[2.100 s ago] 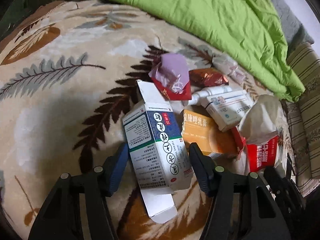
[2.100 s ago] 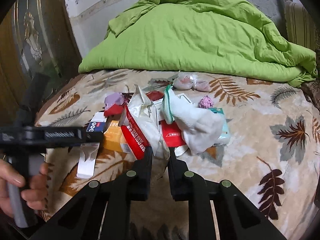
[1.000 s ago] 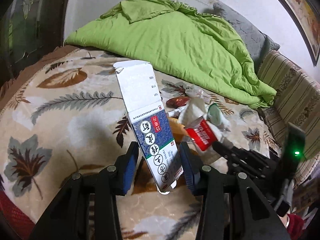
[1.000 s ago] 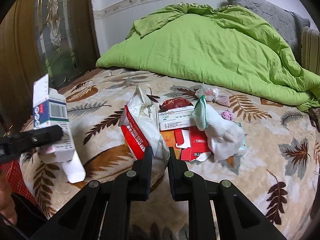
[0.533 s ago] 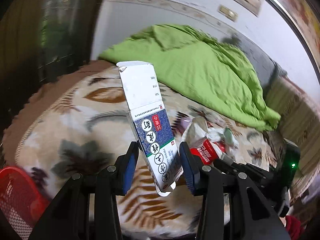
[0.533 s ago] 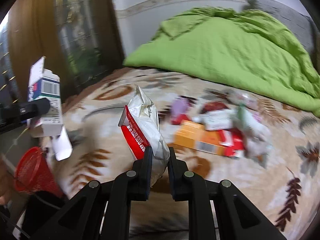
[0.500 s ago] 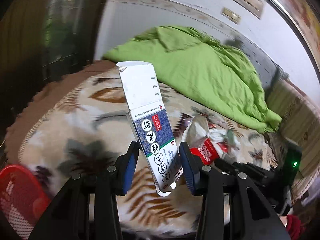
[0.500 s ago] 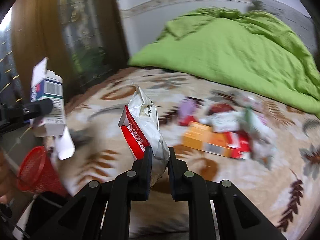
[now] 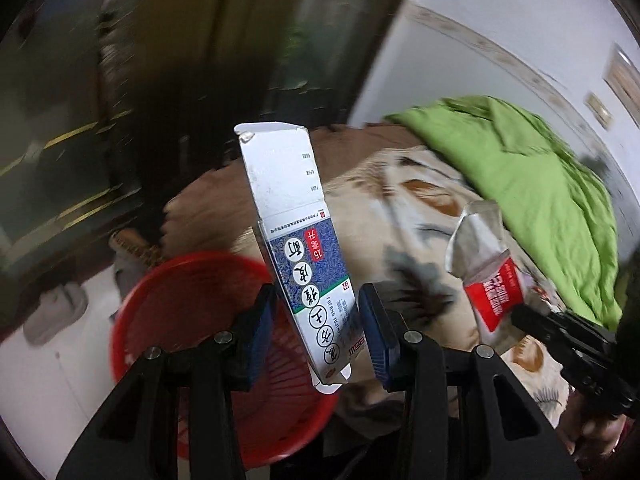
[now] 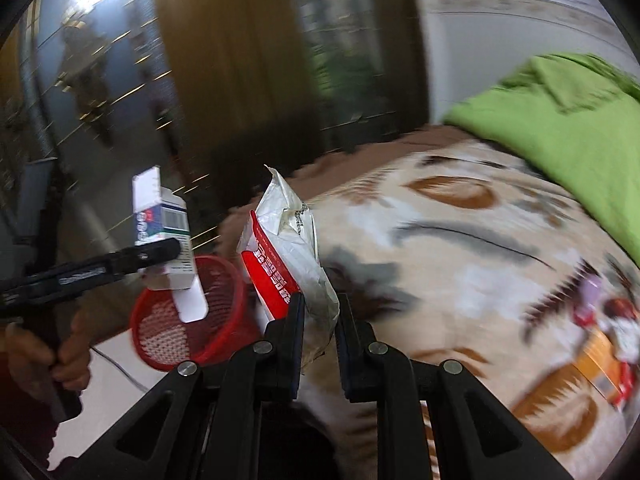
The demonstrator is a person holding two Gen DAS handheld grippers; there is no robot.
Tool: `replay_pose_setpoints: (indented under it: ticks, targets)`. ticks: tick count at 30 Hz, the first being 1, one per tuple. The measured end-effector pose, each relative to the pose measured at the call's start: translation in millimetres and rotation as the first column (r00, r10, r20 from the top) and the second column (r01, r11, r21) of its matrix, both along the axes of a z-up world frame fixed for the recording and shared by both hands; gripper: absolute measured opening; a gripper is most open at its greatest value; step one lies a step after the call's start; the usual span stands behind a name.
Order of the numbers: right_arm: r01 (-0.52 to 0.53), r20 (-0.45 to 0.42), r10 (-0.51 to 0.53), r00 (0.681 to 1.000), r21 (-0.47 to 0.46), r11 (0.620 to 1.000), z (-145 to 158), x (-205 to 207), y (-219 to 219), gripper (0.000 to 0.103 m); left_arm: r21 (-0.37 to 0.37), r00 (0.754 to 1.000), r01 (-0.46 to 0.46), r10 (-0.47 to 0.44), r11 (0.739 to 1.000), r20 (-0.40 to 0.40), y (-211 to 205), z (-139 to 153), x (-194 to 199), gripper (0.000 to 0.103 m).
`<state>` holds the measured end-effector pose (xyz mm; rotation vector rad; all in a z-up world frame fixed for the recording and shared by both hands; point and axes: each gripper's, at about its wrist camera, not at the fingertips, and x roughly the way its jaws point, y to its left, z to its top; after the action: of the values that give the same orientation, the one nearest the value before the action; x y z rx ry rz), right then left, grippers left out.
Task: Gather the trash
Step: 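Carry both items to the red basket and open both tools over it, then move both empty tools back over the trash pile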
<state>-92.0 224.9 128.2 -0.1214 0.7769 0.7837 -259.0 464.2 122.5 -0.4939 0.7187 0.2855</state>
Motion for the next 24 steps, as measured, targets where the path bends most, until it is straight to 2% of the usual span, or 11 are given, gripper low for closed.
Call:
replay_pose_setpoints:
  ticks: [3, 9, 11, 13, 14, 15, 19, 22, 24]
  targets:
    - [-0.071, 0.006, 0.071, 0.997, -0.049, 0.996, -5.2, -4.4, 42.6, 0.016, -0.017, 0.999, -0.037, 0.036, 0.999, -0.032, 13.1, -16.0, -4.0, 0.041]
    - [-0.132, -0.032, 0.129, 0.991, -0.087, 0.988, -24.1, -1.5, 95.1, 0.016, -0.019, 0.991, -0.117, 0.116, 0.993, -0.062, 30.7, -34.0, -16.0, 0.043]
    - [-0.162, -0.045, 0.158, 0.986, -0.103, 0.981, -31.7, -2.3, 114.2, 0.018, -0.004, 0.988, -0.131, 0.130, 0.991, -0.077, 33.5, -37.9, -18.6, 0.050]
    - [-0.194, -0.059, 0.188, 0.980, -0.125, 0.973, -39.2, -5.0, 130.0, 0.025, -0.020, 0.986, -0.143, 0.141, 0.990, -0.087, 34.9, -40.5, -17.4, 0.052]
    - [-0.187, -0.044, 0.182, 0.982, -0.152, 0.971, -42.4, -6.1, 135.3, 0.034, -0.034, 0.987, -0.142, 0.139, 0.989, -0.087, 36.9, -41.8, -17.5, 0.052]
    - [-0.176, -0.032, 0.173, 0.984, -0.165, 0.970, -43.9, -6.5, 136.5, 0.036, -0.039, 0.987, -0.142, 0.139, 0.989, -0.085, 39.7, -42.7, -17.0, 0.052]
    - [-0.149, -0.057, 0.144, 0.988, -0.103, 0.983, -37.1, -1.2, 119.7, 0.036, -0.047, 0.990, -0.129, 0.126, 0.990, -0.070, 39.8, -39.1, -14.3, 0.052]
    - [-0.094, -0.047, 0.091, 0.995, -0.068, 0.993, -24.5, 6.2, 97.4, 0.036, -0.036, 0.994, -0.094, 0.092, 0.995, -0.053, 30.0, -31.1, -5.3, 0.052]
    - [-0.051, -0.041, 0.049, 0.998, -0.048, 0.998, -15.4, 10.0, 76.4, 0.036, -0.010, 0.998, -0.037, 0.036, 0.999, -0.048, 15.8, -23.5, 7.5, 0.052]
